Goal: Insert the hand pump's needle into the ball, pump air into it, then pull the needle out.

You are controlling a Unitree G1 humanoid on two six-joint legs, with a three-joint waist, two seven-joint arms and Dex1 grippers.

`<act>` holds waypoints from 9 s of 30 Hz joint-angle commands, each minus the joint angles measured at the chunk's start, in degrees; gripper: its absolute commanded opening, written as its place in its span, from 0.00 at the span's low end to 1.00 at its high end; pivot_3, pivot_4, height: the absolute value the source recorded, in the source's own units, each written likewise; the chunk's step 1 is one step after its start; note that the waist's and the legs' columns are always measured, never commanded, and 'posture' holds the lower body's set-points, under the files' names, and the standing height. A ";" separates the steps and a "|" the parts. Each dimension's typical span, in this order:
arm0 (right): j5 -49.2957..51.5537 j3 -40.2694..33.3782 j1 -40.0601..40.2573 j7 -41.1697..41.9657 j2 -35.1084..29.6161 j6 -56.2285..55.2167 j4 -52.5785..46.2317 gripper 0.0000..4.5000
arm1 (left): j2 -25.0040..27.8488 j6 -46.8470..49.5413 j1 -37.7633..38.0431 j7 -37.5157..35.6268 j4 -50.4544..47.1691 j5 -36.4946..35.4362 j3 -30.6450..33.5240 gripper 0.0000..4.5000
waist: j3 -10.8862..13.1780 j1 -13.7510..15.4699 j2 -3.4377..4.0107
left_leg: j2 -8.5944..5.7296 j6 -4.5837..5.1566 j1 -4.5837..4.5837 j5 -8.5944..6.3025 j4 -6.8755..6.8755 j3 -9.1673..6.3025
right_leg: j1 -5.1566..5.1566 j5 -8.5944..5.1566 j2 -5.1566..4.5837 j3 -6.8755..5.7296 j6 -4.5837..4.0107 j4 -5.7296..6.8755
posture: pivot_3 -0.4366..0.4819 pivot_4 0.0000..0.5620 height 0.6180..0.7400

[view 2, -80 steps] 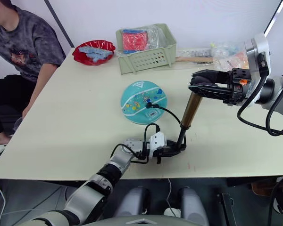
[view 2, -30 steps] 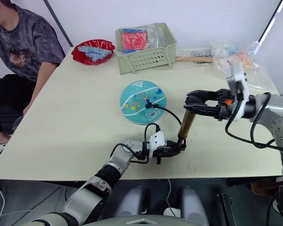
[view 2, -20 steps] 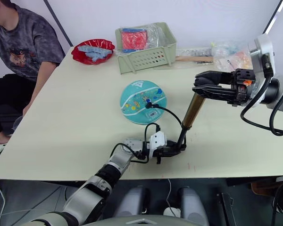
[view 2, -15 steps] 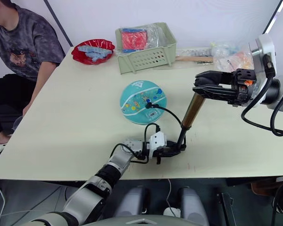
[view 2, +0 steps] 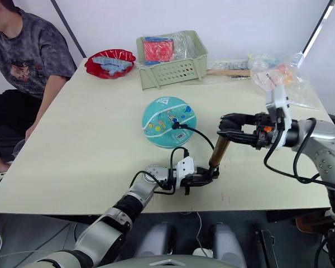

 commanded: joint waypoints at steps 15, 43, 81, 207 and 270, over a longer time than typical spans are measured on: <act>-10.16 3.64 4.64 0.28 2.83 -8.67 5.09 0.40 | 1.14 2.93 3.00 -0.85 2.18 3.44 -2.87 0.24 | -0.13 0.03 -0.02 | 0.00 0.00 0.12 0.00 0.00 0.01 | 0.10 -0.06 0.00 0.02 -0.10 0.01 | 0.48 0.27 0.98; 9.82 -11.36 -17.52 0.55 -11.41 14.44 3.65 0.40 | 0.44 2.26 2.28 -0.74 4.21 3.45 -2.57 0.24 | 0.32 0.15 0.38 | -0.05 0.00 -0.32 0.00 0.04 -0.05 | -0.23 0.02 -0.18 0.07 -0.05 -0.01 | 0.48 0.27 0.98; -4.19 -2.85 -0.58 -3.34 3.68 -1.15 1.66 0.40 | 0.77 1.23 3.09 0.04 4.17 3.80 -2.70 0.24 | -0.02 0.03 0.17 | 0.03 -0.01 0.49 -0.01 -0.05 -0.12 | 0.40 -0.18 -0.17 0.09 0.05 -0.01 | 0.48 0.27 0.98; 1.67 -10.06 0.39 -2.66 -2.58 -2.95 -1.90 0.40 | 0.95 -2.56 1.22 -0.18 10.41 3.65 -3.00 0.24 | 0.30 0.12 0.14 | -0.97 0.46 0.53 -0.28 -0.69 -0.34 | 0.84 0.00 -2.07 -0.82 0.86 -1.05 | 0.48 0.27 0.98; 1.10 -8.92 4.22 -2.64 0.63 -7.55 -4.38 0.39 | 1.88 0.00 -0.95 -4.89 5.67 0.94 -0.37 0.24 | 0.89 -0.05 0.09 | -0.81 0.46 0.25 -0.28 -0.80 -0.24 | 0.37 0.12 -1.40 -0.50 0.86 -0.99 | 0.48 0.27 0.98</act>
